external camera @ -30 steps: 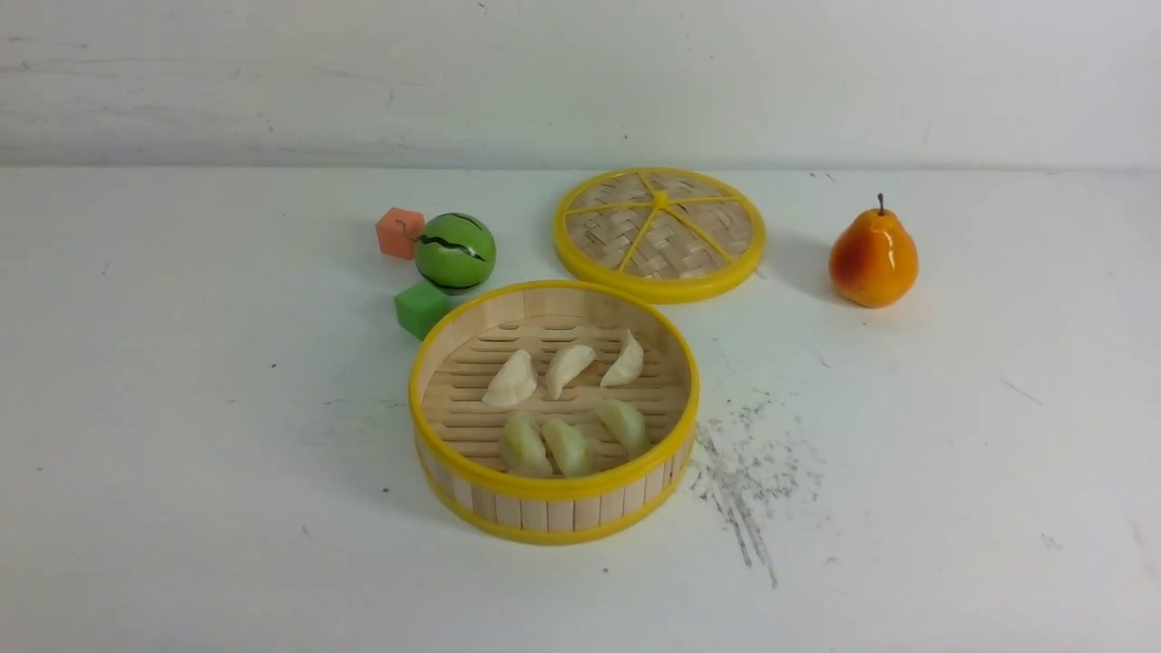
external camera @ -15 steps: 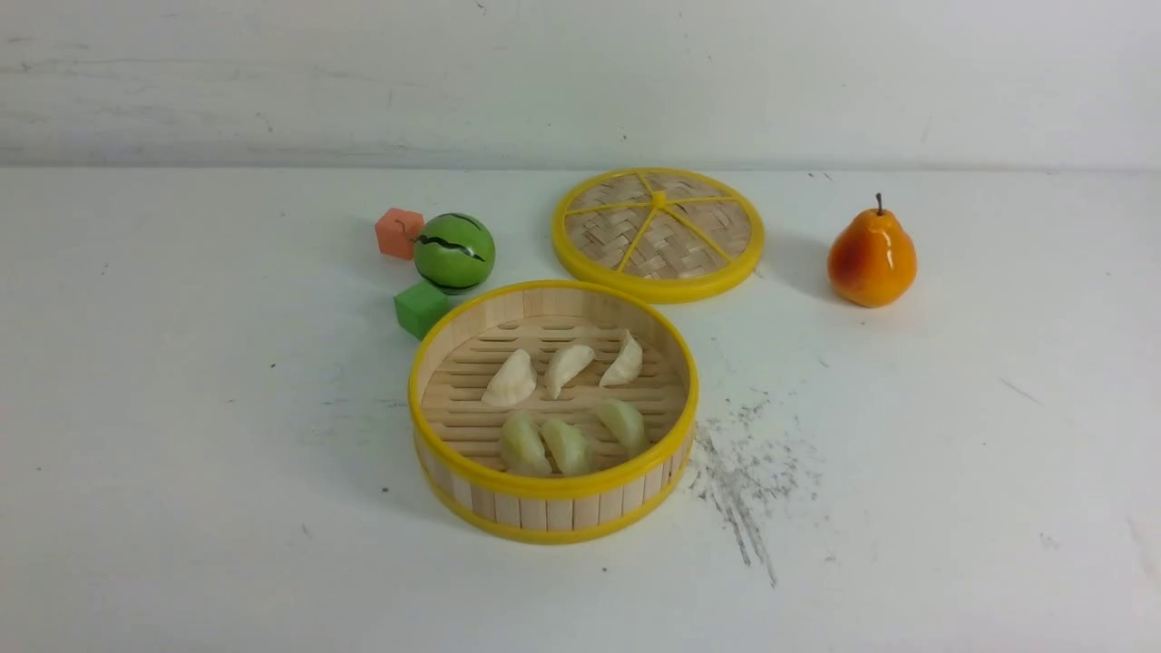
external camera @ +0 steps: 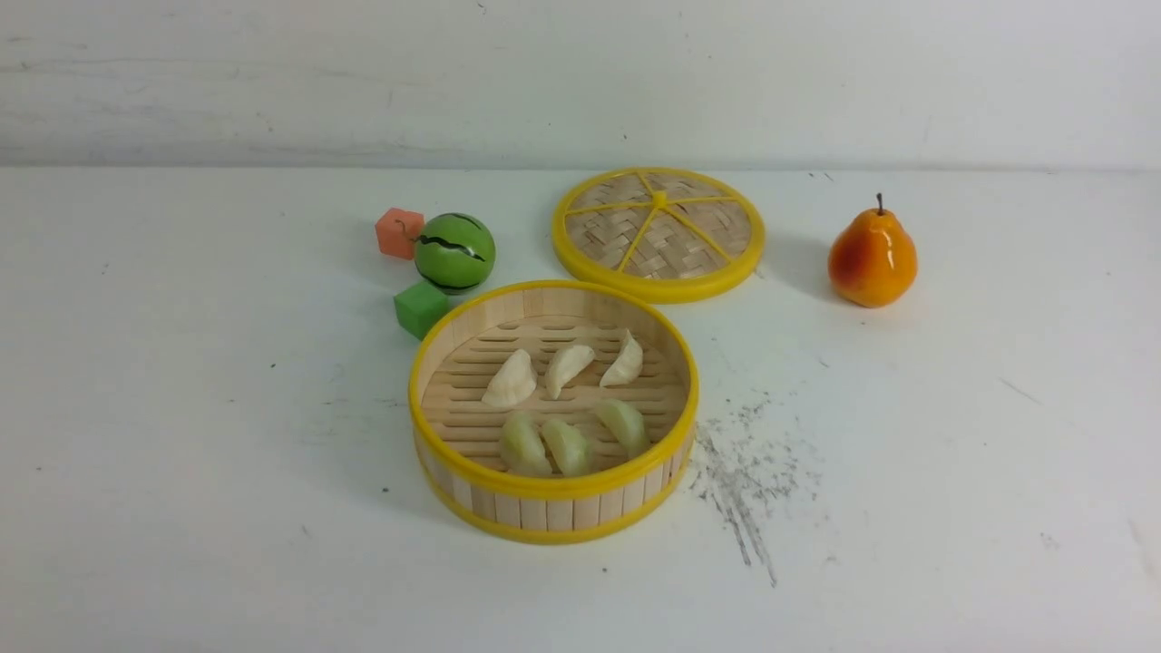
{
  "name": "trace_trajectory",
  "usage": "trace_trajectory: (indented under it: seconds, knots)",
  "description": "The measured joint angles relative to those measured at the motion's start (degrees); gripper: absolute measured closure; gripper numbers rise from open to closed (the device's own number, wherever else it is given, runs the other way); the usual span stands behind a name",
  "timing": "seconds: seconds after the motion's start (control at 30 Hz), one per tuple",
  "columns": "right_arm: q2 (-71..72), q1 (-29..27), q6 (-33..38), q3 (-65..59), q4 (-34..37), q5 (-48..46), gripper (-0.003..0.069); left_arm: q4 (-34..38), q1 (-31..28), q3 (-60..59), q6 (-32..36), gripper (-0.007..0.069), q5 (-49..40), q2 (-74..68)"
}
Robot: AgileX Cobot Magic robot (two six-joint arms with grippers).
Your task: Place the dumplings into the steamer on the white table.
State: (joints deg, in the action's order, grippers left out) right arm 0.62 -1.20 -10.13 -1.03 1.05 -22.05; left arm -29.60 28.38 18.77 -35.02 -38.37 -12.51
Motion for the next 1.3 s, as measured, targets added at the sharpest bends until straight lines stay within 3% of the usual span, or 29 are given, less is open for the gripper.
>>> trace_trajectory:
  seconds: [0.13, 0.23, 0.3, 0.43, 0.6, 0.9, 1.07, 1.3]
  knots:
    - [0.0, 0.0, 0.0, 0.0, 0.0, -0.1, 0.0636, -2.6, -2.1, -2.3, 0.0, 0.0481, 0.5, 5.4]
    - [0.0, 0.0, 0.0, 0.0, 0.0, -0.1, 0.0632, -1.4, -6.5, -4.6, 0.0, 0.0481, 8.2, 11.0]
    - [0.0, 0.0, 0.0, 0.0, 0.1, -0.1, 0.0629, 1.2, -9.6, -6.3, 0.0, 0.0481, 14.9, 12.6]
    - [0.0, 0.0, 0.0, 0.0, 0.1, -0.1, 0.0622, 15.5, -22.2, -11.5, 0.7, 0.0481, 30.3, 13.2]
    - [0.0, 0.0, 0.0, 0.0, 0.1, -0.1, 0.0617, 21.0, -26.1, -19.0, 6.8, 0.0481, 38.9, 13.2]
    - [0.0, 0.0, 0.0, 0.0, 0.1, -0.1, 0.0613, 23.7, -21.7, -20.4, 13.7, 0.0482, 24.8, 13.2]
    - [0.0, 0.0, 0.0, 0.0, 0.1, -0.2, 0.0603, 25.1, -18.5, -20.5, 15.8, 0.0627, 16.3, 13.2]
    - [0.0, 0.0, 0.0, 0.0, 0.1, -0.2, 0.0597, 28.2, -21.5, -20.5, 23.8, 0.0638, 15.7, 13.2]
